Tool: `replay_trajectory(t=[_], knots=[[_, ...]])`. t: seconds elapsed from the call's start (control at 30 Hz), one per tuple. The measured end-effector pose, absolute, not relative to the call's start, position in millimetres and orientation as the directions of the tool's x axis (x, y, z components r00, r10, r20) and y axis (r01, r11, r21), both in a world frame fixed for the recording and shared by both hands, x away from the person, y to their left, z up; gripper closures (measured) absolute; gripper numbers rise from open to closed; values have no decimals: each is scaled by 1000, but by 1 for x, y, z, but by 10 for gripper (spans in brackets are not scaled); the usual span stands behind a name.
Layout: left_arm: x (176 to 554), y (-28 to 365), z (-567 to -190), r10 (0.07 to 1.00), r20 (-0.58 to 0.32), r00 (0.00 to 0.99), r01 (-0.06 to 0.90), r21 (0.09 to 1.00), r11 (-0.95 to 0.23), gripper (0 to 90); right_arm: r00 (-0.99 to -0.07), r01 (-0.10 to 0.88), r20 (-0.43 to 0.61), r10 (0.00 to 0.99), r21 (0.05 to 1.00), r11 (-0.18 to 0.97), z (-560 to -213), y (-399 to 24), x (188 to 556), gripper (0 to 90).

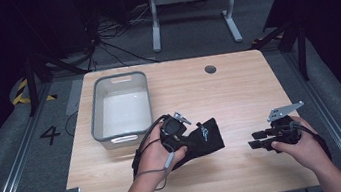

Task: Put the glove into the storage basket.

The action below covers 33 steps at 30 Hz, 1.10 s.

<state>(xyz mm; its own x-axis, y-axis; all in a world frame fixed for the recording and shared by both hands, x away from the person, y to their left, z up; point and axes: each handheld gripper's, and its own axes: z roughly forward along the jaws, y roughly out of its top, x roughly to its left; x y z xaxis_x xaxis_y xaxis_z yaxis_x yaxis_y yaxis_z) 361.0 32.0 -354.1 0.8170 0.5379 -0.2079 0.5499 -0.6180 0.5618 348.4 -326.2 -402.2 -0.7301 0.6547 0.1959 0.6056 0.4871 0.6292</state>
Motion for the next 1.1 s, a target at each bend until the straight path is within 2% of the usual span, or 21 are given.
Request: replay_trajectory(t=[0.6,0.93,1.1], knots=[[353,76,-331,609,-202,767,591,594,-547,676,-739,601,191,646,622,503,-404,-316,360,558],[367,90,-314,677,-174,715,626,591,-509,673,-735,612,205,646,611,502,-409,-317,363,560],[376,96,-309,687,-190,701,642,588,-492,673,-728,624,215,652,601,499,-413,-317,363,560]])
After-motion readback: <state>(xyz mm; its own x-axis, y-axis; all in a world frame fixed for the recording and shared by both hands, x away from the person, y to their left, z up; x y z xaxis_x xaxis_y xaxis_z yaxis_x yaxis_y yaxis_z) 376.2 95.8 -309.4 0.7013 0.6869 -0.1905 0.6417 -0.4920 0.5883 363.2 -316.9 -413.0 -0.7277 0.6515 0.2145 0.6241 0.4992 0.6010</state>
